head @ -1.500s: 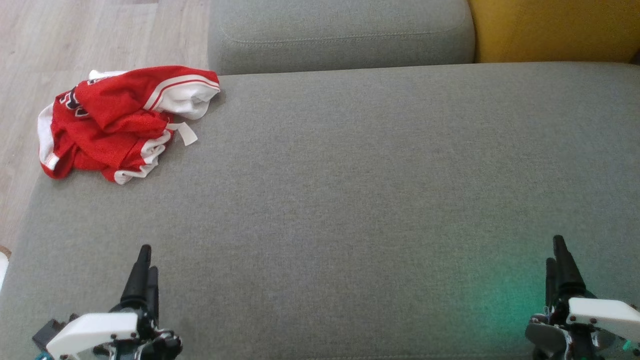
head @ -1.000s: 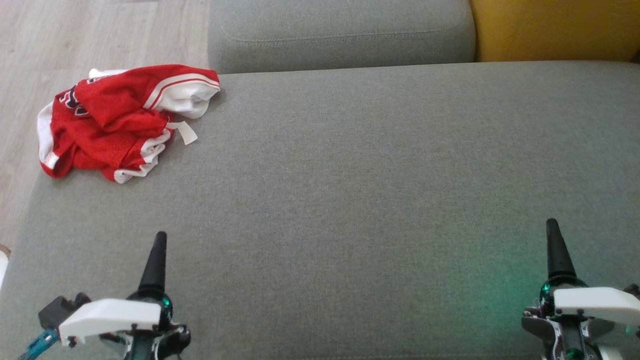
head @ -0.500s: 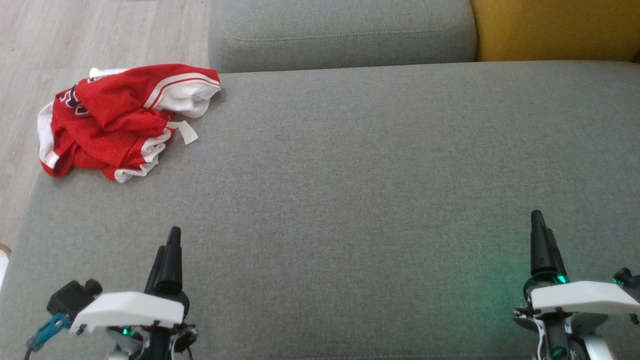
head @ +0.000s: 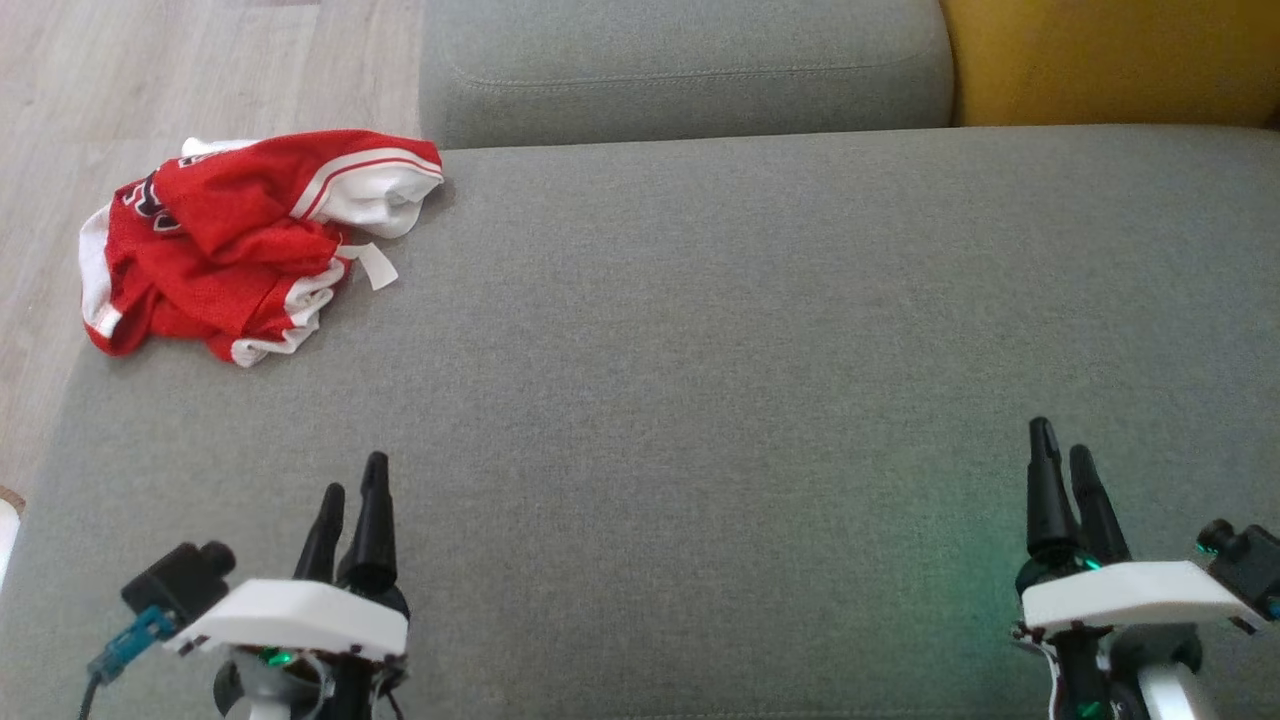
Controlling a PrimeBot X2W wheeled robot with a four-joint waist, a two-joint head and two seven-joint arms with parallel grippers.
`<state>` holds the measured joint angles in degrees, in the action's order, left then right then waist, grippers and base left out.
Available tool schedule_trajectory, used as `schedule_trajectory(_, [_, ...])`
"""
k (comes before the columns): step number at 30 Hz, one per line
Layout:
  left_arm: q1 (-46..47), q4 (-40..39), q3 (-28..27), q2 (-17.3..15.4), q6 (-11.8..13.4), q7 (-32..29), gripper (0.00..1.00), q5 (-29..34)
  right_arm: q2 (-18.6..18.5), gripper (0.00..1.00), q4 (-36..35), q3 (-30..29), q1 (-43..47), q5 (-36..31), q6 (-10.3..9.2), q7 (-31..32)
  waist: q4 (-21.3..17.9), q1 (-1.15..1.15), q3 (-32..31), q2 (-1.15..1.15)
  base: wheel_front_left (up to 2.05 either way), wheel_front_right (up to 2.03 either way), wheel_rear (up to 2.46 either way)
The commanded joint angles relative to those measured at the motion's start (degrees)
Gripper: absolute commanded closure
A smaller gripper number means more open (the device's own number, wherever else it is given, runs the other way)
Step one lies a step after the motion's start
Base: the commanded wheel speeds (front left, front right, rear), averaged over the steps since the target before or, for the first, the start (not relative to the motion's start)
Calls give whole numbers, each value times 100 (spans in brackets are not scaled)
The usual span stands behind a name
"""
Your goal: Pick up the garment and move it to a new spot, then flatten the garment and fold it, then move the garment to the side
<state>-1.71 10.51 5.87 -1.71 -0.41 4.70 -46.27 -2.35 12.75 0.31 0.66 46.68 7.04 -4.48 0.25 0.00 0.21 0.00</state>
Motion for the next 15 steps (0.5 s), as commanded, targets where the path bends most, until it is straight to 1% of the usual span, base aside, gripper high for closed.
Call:
schedule_trajectory(1, [251, -222, -40, -73, 16, 77, 0, 226, -34, 0, -216, 114, -276, -237, 25, -91, -2, 0, 2, 0, 0, 0, 0])
schedule_trajectory(12, [233, -180, 69, -83, 107, 261, 0, 1111, -38, 0, -192, 232, -301, -1082, 29, -277, -11, 0, -11, 0, 0, 0, 0])
schedule_trajectory(15, [225, -173, 87, -84, 122, 295, 0, 1259, -38, 0, -189, 249, -301, -1234, 29, -311, -9, 0, -17, 0, 0, 0, 0])
